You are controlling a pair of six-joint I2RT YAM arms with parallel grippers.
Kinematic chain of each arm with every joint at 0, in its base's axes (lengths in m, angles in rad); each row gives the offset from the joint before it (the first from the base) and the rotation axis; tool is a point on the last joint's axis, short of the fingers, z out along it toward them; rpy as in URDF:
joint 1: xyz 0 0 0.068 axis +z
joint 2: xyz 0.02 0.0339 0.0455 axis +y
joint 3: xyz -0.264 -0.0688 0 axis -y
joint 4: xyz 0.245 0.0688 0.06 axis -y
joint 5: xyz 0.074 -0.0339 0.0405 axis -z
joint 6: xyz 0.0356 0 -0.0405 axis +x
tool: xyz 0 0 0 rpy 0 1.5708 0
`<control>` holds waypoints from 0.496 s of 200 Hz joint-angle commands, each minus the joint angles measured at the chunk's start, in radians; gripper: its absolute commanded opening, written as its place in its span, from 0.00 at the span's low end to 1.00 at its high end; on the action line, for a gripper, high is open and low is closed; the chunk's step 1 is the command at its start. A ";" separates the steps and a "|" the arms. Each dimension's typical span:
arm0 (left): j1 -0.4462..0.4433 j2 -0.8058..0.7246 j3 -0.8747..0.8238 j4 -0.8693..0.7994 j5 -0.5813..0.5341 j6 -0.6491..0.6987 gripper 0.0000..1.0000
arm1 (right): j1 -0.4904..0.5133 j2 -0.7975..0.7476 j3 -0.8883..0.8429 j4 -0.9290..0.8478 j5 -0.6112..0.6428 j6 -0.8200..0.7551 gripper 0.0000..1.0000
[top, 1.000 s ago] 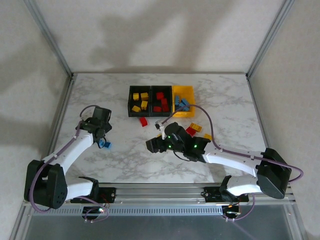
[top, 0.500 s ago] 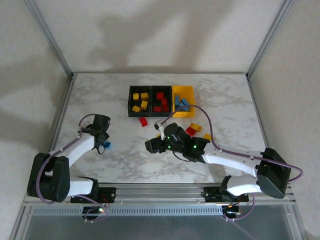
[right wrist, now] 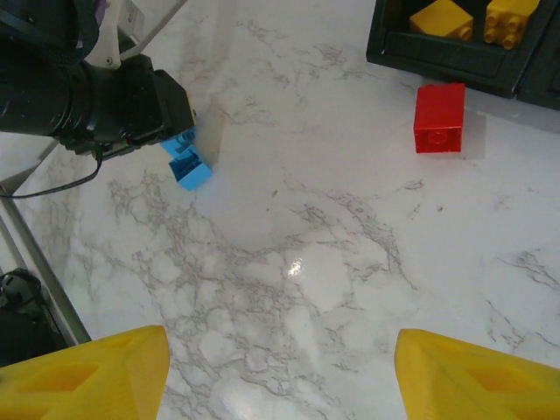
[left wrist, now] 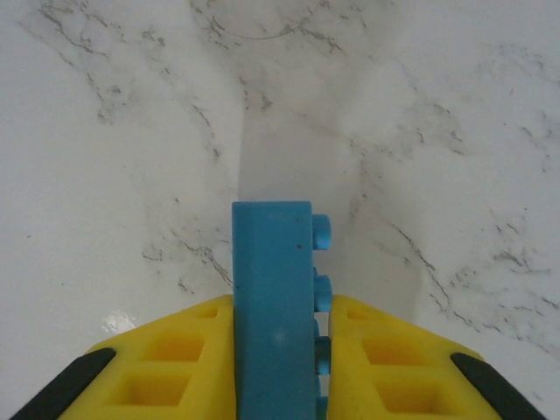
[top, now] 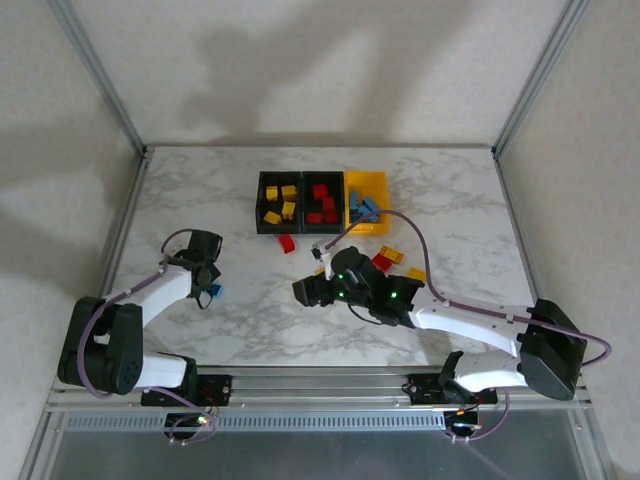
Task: Sort the legos into containers by color
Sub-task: Pick up the lego from the middle-left of the table.
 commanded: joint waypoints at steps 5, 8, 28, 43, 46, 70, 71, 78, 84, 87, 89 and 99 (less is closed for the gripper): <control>0.001 -0.042 0.061 -0.025 0.036 0.024 0.19 | 0.006 -0.057 -0.026 -0.013 0.033 0.004 0.69; -0.003 -0.042 0.069 -0.031 0.039 0.026 0.19 | 0.004 -0.061 -0.027 -0.015 0.034 0.005 0.69; -0.045 -0.046 0.125 -0.059 0.042 0.029 0.18 | -0.016 -0.099 -0.035 -0.044 0.051 0.010 0.69; -0.083 -0.046 0.170 -0.075 0.041 0.020 0.18 | -0.035 -0.138 -0.046 -0.067 0.067 0.020 0.69; -0.091 -0.044 0.178 -0.077 0.042 0.017 0.18 | -0.039 -0.146 -0.048 -0.072 0.071 0.022 0.69; -0.167 -0.015 0.265 -0.079 0.048 -0.001 0.18 | -0.074 -0.210 -0.061 -0.118 0.090 0.049 0.69; -0.171 -0.013 0.269 -0.079 0.048 -0.001 0.18 | -0.074 -0.213 -0.062 -0.121 0.092 0.050 0.69; -0.200 0.007 0.299 -0.080 0.049 -0.007 0.18 | -0.083 -0.233 -0.066 -0.137 0.101 0.063 0.69; -0.225 0.027 0.326 -0.079 0.051 -0.011 0.18 | -0.094 -0.250 -0.069 -0.150 0.105 0.071 0.69; -0.239 0.038 0.339 -0.077 0.052 -0.012 0.18 | -0.100 -0.257 -0.071 -0.158 0.108 0.076 0.69; -0.247 0.045 0.348 -0.077 0.053 -0.013 0.18 | -0.103 -0.261 -0.073 -0.162 0.111 0.080 0.69; -0.293 0.085 0.393 -0.073 0.054 -0.019 0.18 | -0.120 -0.282 -0.076 -0.190 0.123 0.093 0.69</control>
